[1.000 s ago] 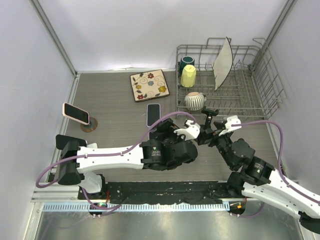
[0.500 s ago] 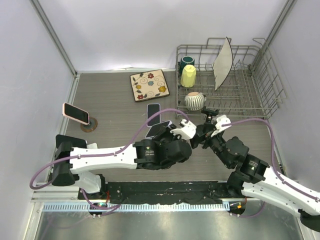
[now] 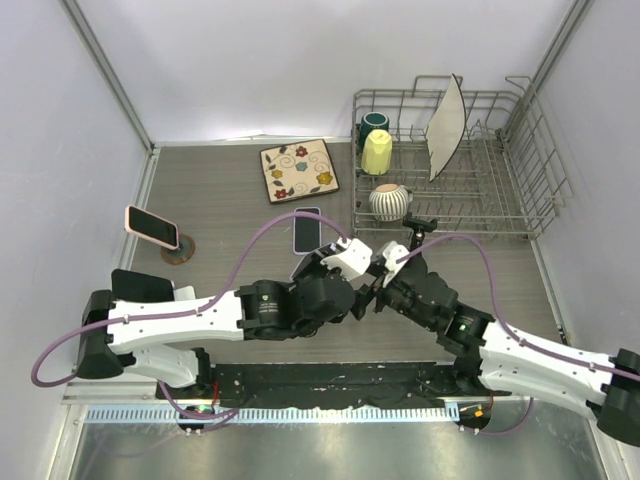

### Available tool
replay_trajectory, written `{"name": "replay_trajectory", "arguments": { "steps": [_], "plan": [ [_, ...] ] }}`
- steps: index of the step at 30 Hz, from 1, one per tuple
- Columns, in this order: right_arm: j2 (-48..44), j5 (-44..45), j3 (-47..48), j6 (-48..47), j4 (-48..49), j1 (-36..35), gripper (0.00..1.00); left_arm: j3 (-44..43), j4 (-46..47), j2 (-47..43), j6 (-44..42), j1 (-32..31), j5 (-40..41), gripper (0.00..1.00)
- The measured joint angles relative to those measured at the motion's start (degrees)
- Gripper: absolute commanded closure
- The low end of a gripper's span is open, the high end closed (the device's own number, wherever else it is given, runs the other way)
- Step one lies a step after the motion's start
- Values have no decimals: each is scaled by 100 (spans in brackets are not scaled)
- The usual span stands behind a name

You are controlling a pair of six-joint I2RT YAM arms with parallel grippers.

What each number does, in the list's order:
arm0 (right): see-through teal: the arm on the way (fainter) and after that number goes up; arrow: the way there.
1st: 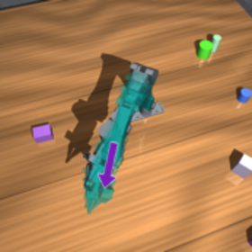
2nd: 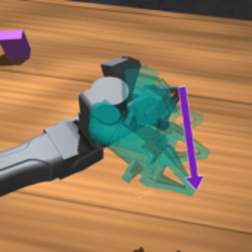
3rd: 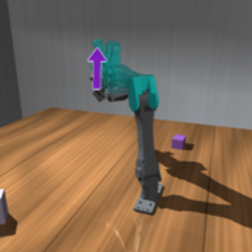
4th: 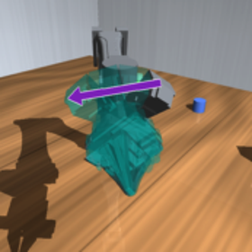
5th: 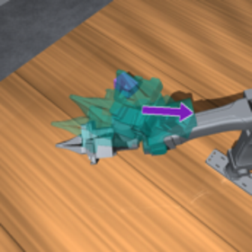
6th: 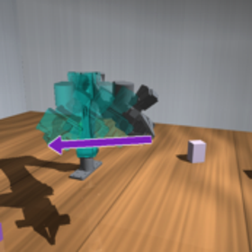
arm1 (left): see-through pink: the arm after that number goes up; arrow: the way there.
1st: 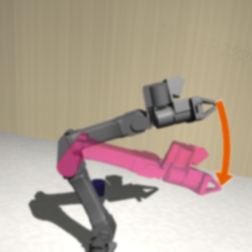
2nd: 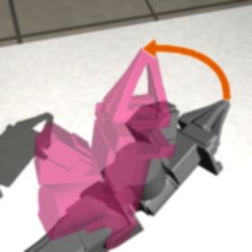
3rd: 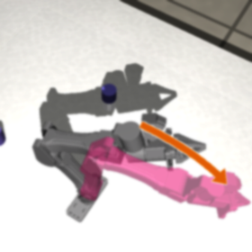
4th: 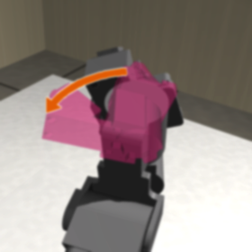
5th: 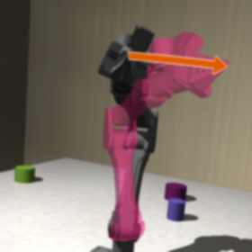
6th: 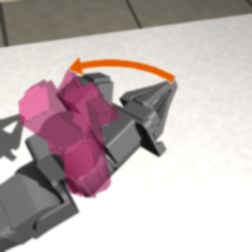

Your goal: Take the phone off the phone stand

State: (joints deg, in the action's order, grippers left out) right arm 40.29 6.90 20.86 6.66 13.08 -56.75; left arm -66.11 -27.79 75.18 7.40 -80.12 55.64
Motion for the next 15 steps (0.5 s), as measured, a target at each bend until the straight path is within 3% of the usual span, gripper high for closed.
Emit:
{"name": "replay_trajectory", "arguments": {
  "steps": [6, 15],
  "plan": [
    [994, -433, -101, 101, 1165, 0, 10, 37, 116, -90, 146, 0, -186, 100],
    [1947, -809, -79, 83, 2046, 0, 20, 37, 184, -122, 308, 0, -376, 100]
  ]
}}
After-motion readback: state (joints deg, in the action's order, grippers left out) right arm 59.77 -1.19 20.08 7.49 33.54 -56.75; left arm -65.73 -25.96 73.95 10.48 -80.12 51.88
